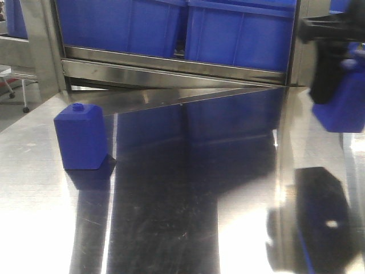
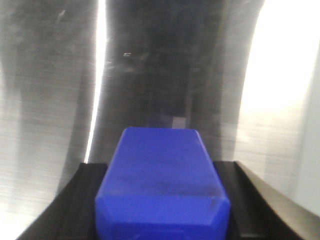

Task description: Pick and sort blue part to right shelf

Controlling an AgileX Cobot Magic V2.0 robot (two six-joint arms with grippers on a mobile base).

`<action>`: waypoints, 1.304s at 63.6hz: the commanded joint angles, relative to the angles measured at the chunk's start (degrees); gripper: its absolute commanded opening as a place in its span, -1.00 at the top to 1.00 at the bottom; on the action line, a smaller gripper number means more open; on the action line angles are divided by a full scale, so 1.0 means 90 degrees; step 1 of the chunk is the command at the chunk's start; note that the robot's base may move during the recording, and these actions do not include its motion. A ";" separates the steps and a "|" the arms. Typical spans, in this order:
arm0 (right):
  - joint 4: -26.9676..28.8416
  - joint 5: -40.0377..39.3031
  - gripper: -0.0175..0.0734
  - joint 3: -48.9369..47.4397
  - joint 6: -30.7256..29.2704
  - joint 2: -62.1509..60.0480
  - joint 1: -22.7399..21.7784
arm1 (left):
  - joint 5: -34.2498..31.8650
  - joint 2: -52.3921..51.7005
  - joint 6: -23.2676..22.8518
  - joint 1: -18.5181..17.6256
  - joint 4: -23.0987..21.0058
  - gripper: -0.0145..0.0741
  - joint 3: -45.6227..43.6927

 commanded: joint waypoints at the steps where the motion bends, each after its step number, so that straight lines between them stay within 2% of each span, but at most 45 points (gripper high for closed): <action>1: 0.0267 -0.1017 -0.26 0.0404 -0.0742 -0.0742 -0.0398 | -0.0533 -0.0140 -0.0014 -0.0005 -0.0041 0.37 0.0157; 11: 0.0209 -0.2038 -0.26 0.1300 -0.1023 -0.1618 -0.0991 | -0.0533 -0.0140 -0.0014 -0.0005 -0.0041 0.37 0.0157; 18: -0.0047 -0.2674 -0.26 0.1769 -0.1017 -0.2203 -0.1179 | -0.0533 -0.0140 -0.0014 -0.0005 -0.0041 0.37 0.0157; 28: -0.0414 -0.3450 -0.26 0.2355 -0.1017 -0.3081 -0.1196 | -0.0533 -0.0140 -0.0014 -0.0005 -0.0041 0.37 0.0157; 45: -0.0428 -0.4795 -0.26 0.3341 -0.1017 -0.4684 -0.1196 | -0.0533 -0.0140 -0.0014 -0.0005 -0.0041 0.37 0.0157; 53: -0.0428 -0.5009 -0.26 0.3688 -0.1017 -0.5412 -0.1196 | -0.0533 -0.0140 -0.0014 -0.0005 -0.0041 0.37 0.0157; 66: -0.0428 -0.4795 -0.26 0.3787 -0.1017 -0.6389 -0.1196 | -0.0533 -0.0140 -0.0014 -0.0005 -0.0041 0.37 0.0157; 83: -0.0428 -0.4795 -0.26 0.3787 -0.1017 -0.6563 -0.1196 | -0.0533 -0.0140 -0.0014 -0.0005 -0.0041 0.37 0.0157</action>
